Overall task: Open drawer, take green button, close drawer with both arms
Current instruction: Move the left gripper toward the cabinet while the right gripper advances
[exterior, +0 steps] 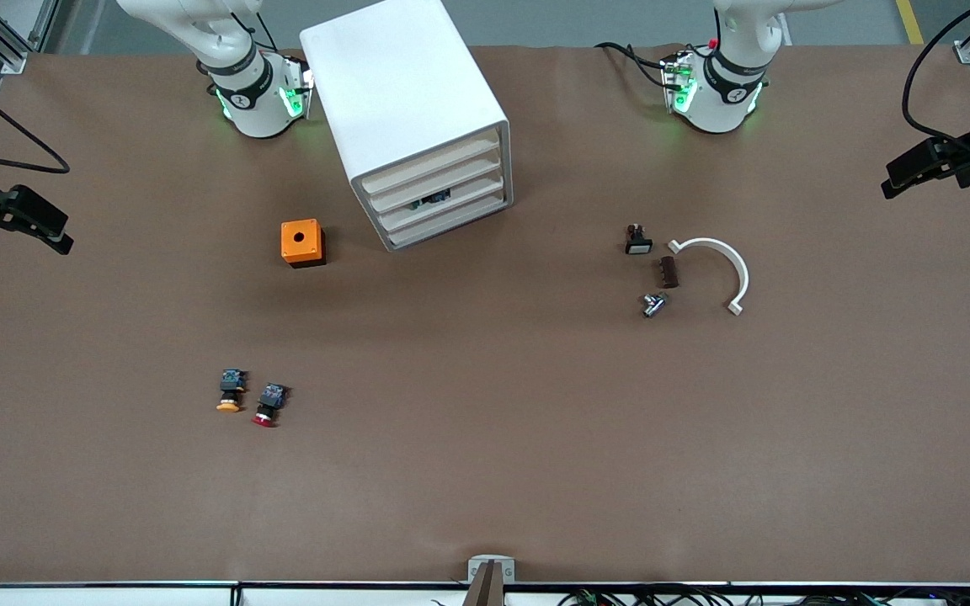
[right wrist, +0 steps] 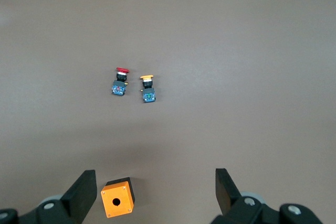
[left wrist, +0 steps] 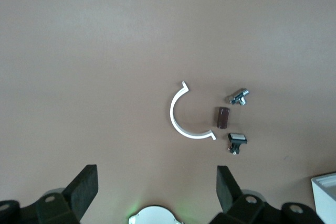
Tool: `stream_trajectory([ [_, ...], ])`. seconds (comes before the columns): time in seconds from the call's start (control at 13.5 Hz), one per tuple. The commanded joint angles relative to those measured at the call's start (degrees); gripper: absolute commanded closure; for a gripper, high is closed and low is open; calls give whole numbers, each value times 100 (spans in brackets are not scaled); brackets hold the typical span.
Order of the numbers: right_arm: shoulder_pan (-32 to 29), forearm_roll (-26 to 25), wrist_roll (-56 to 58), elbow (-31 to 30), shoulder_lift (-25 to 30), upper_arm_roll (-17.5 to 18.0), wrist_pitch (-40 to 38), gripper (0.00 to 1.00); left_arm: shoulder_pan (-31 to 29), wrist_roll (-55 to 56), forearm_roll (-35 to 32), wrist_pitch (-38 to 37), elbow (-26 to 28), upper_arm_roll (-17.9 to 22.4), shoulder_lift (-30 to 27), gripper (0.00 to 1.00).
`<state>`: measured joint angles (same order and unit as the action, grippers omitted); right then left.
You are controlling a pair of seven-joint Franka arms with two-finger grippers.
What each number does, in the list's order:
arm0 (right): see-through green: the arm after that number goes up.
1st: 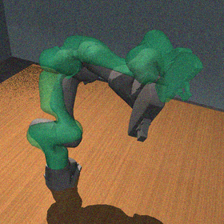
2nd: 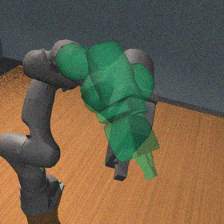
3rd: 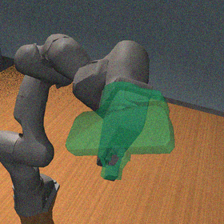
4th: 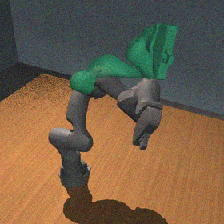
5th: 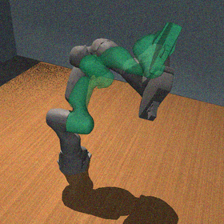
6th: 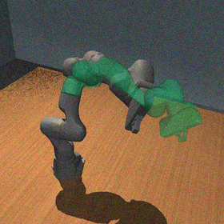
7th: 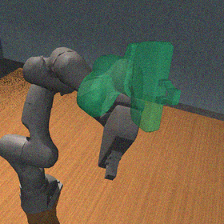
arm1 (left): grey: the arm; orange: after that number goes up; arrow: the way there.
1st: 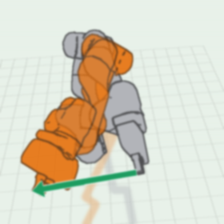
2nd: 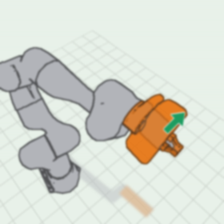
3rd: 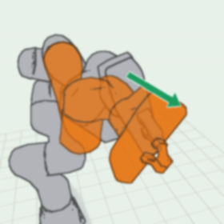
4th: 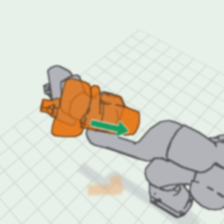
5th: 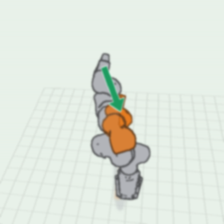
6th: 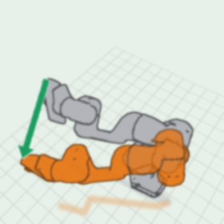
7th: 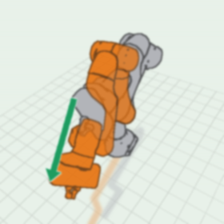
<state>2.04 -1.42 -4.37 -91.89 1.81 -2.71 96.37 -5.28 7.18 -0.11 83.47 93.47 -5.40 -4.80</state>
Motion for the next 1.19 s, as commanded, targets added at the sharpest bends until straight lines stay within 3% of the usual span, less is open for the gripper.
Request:
stream_trajectory([
  [0.0,-169,-25,6,-84,109,130,-4,0,-26,-155,2,-208,-145,-14,102,1],
  [0.3,-161,-25,6,-84,109,122,-4,0,-17,-173,2,-208,-381,-14,260,1],
  [0.59,-161,-34,6,-84,109,113,-13,0,44,-156,125,-182,-707,-14,1120,1],
  [0.74,-169,-34,6,-84,109,113,-13,0,97,11,265,-155,-1127,-84,1743,1],
  [1.11,-161,-25,6,-92,109,113,-13,0,404,1160,1283,-164,-1155,-128,2597,0],
])
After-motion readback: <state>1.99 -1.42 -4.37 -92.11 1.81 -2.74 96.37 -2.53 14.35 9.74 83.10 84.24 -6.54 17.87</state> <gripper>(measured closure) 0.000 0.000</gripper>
